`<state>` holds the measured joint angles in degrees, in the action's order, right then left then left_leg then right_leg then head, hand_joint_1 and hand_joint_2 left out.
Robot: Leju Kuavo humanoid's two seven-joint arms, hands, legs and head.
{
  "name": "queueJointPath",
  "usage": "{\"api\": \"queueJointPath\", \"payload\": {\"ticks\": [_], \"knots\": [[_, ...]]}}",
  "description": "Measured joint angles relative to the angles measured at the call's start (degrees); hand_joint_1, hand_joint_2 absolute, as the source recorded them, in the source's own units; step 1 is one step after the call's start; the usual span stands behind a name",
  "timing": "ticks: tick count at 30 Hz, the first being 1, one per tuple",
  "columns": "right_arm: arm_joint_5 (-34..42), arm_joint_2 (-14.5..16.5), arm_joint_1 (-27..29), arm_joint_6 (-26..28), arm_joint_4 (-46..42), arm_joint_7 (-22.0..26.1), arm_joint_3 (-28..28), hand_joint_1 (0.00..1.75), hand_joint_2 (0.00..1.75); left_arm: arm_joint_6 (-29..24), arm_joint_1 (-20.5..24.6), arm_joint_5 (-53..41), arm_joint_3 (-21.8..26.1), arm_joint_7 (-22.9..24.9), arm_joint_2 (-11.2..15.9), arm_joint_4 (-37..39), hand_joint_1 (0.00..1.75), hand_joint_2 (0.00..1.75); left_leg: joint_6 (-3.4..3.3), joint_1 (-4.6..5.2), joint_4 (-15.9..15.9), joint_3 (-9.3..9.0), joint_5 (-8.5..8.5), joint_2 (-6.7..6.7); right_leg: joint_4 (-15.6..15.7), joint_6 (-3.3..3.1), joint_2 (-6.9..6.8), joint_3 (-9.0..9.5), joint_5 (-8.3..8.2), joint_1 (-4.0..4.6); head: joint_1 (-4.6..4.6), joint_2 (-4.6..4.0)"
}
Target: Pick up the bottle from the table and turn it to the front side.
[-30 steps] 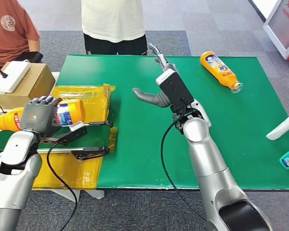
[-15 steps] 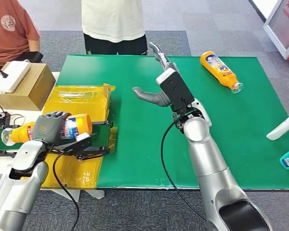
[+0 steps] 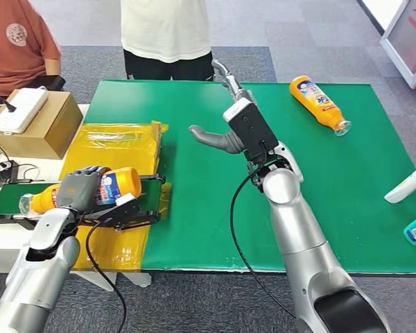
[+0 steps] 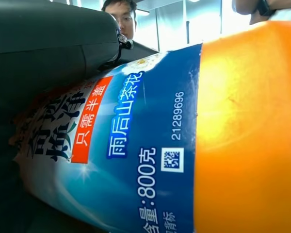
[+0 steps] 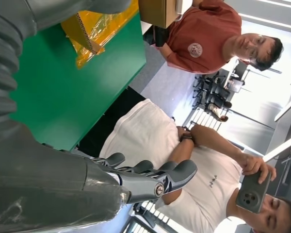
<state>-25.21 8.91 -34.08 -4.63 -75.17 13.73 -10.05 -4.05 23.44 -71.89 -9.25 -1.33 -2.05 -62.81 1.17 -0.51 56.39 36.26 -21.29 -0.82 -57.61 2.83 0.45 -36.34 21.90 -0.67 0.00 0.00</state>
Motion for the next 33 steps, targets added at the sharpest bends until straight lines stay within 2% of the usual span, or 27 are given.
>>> {"api": "queueJointPath", "payload": {"ticks": [2, 3, 29, 33], "knots": [[-0.01, 0.03, -0.03, 0.00, 0.00, 0.00, 0.00, 0.00, 1.75, 0.01, 0.08, 0.29, 0.02, 0.00, -0.22, 0.32, 0.11, 1.75, -0.02, 0.00, 0.00, -0.07, 0.01, -0.05, 0.00, 0.01, -0.05, 0.09, 0.00, 0.00, 0.00, 0.00], [-0.02, 0.04, -0.04, 0.00, 0.00, -0.01, 0.00, 0.00, 1.75, 0.02, 0.09, 0.50, 0.03, -0.02, -0.31, 0.45, 0.00, 1.75, -0.02, 0.00, 0.00, -0.10, 0.01, -0.07, 0.01, 0.01, -0.06, 0.14, 0.00, 0.00, 0.00, 0.00], [-0.01, 0.12, -0.08, -0.14, -0.02, 0.07, 0.00, 0.00, 1.75, 0.23, -0.54, 3.42, 2.16, -0.53, -0.77, 0.74, 0.00, 1.75, -0.08, 0.02, 0.00, -0.23, 0.06, -0.25, 0.01, 0.07, -0.26, 0.34, 0.02, -0.02, 0.00, 0.00], [0.08, 0.12, -0.10, -0.23, -0.11, 0.14, 0.00, 0.00, 1.75, 0.84, -0.78, 4.63, 2.62, -0.90, -0.73, 0.67, 1.75, 1.75, -0.09, 0.02, 0.00, -0.23, 0.07, -0.26, 0.01, 0.08, -0.27, 0.34, 0.02, -0.02, 0.00, 0.00]]}}
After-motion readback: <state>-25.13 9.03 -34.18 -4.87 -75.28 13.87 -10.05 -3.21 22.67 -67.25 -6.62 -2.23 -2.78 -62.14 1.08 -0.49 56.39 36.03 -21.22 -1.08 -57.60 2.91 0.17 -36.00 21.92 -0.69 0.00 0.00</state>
